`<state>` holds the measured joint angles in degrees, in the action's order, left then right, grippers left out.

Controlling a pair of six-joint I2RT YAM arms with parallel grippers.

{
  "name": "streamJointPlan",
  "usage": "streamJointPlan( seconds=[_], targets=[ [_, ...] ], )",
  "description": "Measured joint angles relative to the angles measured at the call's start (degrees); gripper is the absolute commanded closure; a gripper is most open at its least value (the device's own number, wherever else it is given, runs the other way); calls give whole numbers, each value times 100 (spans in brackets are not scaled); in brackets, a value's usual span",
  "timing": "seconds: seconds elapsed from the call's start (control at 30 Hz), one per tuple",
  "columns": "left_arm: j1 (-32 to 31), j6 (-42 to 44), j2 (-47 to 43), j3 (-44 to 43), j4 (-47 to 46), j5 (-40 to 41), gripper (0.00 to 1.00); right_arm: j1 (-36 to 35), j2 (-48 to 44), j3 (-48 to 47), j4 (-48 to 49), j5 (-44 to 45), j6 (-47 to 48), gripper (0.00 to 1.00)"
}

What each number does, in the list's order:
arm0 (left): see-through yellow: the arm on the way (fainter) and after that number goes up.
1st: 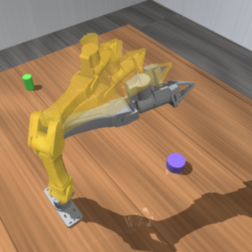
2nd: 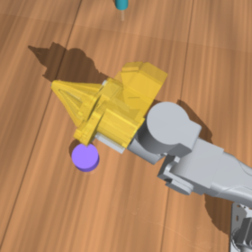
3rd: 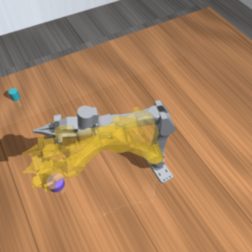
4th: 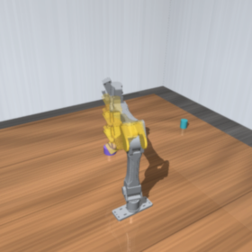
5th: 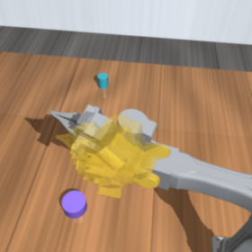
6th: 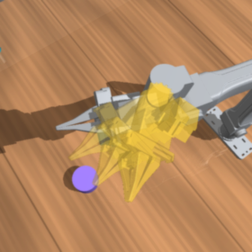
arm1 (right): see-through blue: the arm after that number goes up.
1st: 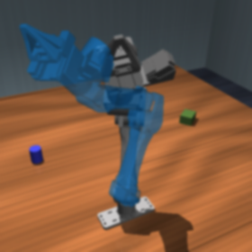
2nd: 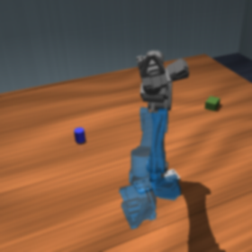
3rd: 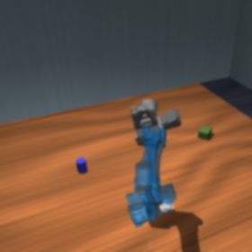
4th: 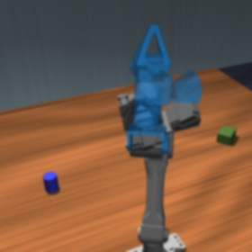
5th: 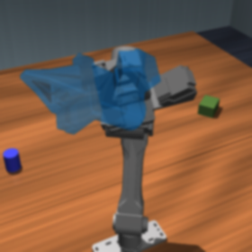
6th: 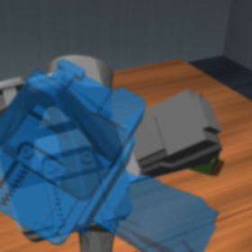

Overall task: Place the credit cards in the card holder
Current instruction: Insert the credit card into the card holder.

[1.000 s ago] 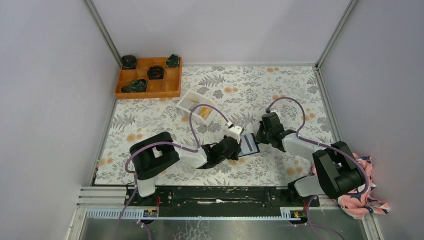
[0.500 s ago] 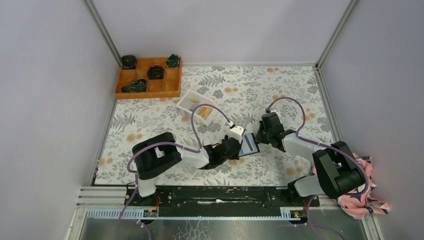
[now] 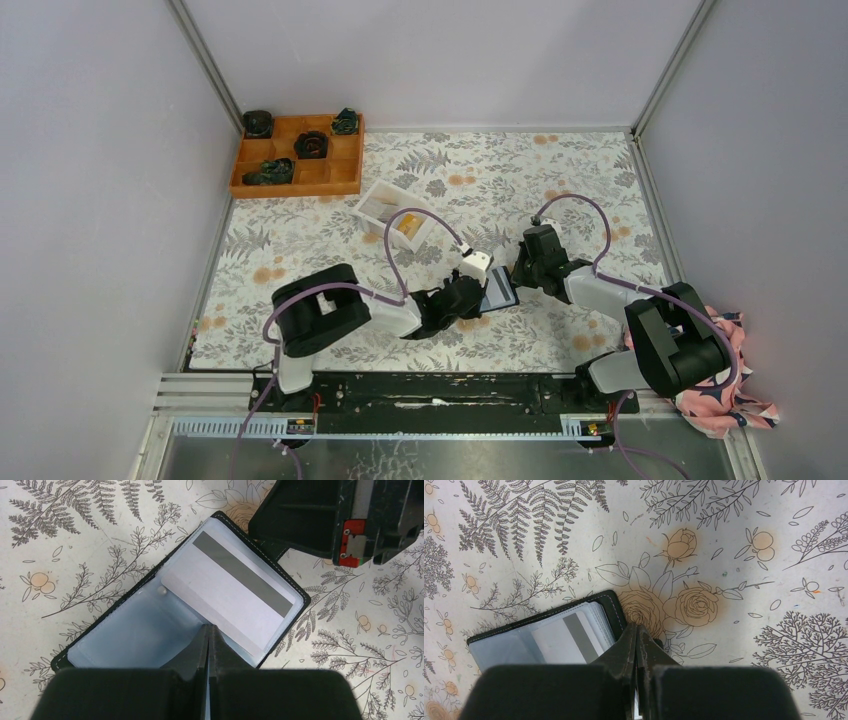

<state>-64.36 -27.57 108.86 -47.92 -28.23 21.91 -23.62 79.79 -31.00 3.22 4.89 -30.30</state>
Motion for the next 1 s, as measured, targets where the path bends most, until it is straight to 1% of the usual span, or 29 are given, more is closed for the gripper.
streamJointPlan(
  seconds=[0.33, 0.37, 0.47, 0.53, 0.57, 0.7, 0.77, 0.83, 0.93, 1.0],
  targets=[
    [0, 116, 201, -249, -37, 63, 100, 2, 2, 0, 9, 2, 2, 100],
    [0, 118, 201, -254, -31, 76, 98, 2, 2, 0, 9, 0, 2, 100],
    [-4, 94, 197, -254, -15, 144, 88, 2, 2, 0, 9, 2, 2, 100],
    [-7, 48, 162, -238, 11, 208, 84, 2, 2, 0, 9, 2, 2, 100],
    [-7, 11, 116, -205, 37, 267, 80, 2, 2, 0, 9, 0, 2, 100],
    [-7, -166, -280, 59, 229, 592, 72, 2, 2, 0, 9, -7, 2, 99],
    [-7, -238, -490, 177, 271, 737, 67, 2, 2, 0, 9, -9, 4, 95],
    [-7, -348, -734, 291, 293, 905, 63, 2, 0, 0, 7, -11, 9, 88],
    [-7, -533, -1117, 494, 363, 1137, 55, 2, -31, -13, -57, -52, 59, 74],
    [-7, -664, -1316, 592, 448, 1257, 51, 0, -101, -31, -177, -109, 111, 67]
  ],
)
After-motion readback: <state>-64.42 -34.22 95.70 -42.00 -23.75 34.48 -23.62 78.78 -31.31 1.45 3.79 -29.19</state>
